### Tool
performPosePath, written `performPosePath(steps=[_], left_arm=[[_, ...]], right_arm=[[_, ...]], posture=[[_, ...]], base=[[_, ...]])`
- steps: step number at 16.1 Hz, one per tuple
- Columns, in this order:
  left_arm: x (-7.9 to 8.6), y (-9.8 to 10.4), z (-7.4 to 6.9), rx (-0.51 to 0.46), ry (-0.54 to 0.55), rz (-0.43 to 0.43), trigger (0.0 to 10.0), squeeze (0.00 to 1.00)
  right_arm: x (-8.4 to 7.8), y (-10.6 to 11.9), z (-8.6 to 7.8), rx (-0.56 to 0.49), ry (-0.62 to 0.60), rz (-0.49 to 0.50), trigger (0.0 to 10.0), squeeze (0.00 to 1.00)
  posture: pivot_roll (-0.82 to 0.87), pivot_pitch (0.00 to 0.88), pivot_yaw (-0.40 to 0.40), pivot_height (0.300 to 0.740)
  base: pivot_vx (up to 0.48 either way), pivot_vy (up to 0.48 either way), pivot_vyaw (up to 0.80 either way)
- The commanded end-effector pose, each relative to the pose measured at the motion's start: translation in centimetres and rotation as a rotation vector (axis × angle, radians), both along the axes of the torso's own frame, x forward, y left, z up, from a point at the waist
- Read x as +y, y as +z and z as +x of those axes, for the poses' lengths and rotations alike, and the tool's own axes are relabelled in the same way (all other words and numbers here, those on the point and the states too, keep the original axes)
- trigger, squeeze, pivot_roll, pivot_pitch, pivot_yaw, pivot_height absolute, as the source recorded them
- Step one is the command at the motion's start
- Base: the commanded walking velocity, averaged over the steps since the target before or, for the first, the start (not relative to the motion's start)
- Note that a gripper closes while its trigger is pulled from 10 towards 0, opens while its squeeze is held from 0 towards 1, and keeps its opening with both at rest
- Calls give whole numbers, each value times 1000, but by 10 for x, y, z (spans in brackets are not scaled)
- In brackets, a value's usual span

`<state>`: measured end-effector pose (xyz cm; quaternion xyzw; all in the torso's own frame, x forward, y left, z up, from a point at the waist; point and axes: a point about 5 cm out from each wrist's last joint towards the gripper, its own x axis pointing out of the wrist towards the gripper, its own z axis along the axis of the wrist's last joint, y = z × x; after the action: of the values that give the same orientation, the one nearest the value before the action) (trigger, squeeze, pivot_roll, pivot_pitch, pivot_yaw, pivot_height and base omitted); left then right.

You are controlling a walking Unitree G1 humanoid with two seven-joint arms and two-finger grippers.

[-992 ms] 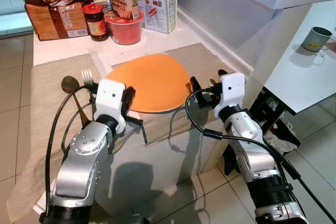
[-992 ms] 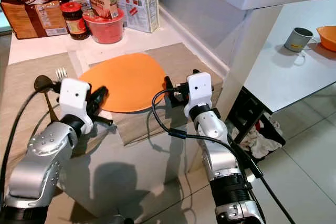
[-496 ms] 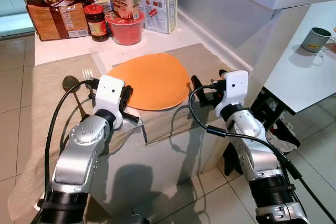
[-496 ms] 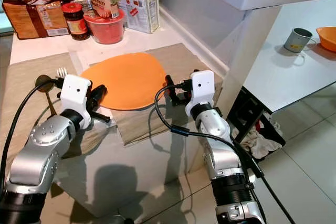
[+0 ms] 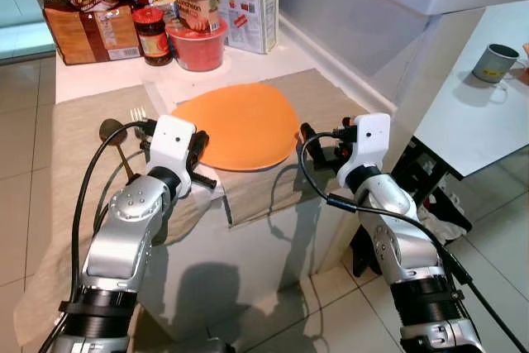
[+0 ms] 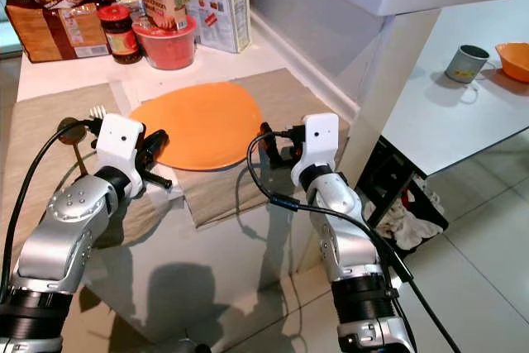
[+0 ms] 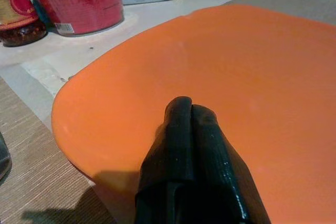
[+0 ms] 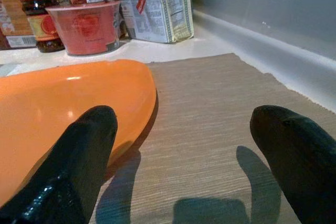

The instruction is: Setting the table

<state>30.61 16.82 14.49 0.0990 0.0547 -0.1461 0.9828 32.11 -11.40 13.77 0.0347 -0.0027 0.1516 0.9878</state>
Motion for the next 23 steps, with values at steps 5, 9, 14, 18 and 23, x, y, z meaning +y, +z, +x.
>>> performPosePath(steps=[5,9,14,18,23], left_arm=[[4,-23,0,51,23,13,10000,0],[1,-17,3,102,-38,135,10000,0],[6,-12,7,116,-54,187,10000,0],[4,-20,1,146,-98,199,10000,0],[9,-40,-4,228,-93,215,10000,0]], right_arm=[[-4,7,2,-22,0,-5,10000,0],[-4,6,1,-11,0,-3,10000,0],[-1,5,2,-3,7,-2,10000,0],[-1,8,6,-3,14,4,10000,0],[-1,8,7,-2,19,-1,10000,0]], posture=[[36,0,-20,740],[38,0,-19,740],[42,0,-14,740],[42,0,-18,740],[40,0,-20,740]], base=[[0,0,0],[0,0,0],[0,0,0],[0,0,0],[0,0,0]])
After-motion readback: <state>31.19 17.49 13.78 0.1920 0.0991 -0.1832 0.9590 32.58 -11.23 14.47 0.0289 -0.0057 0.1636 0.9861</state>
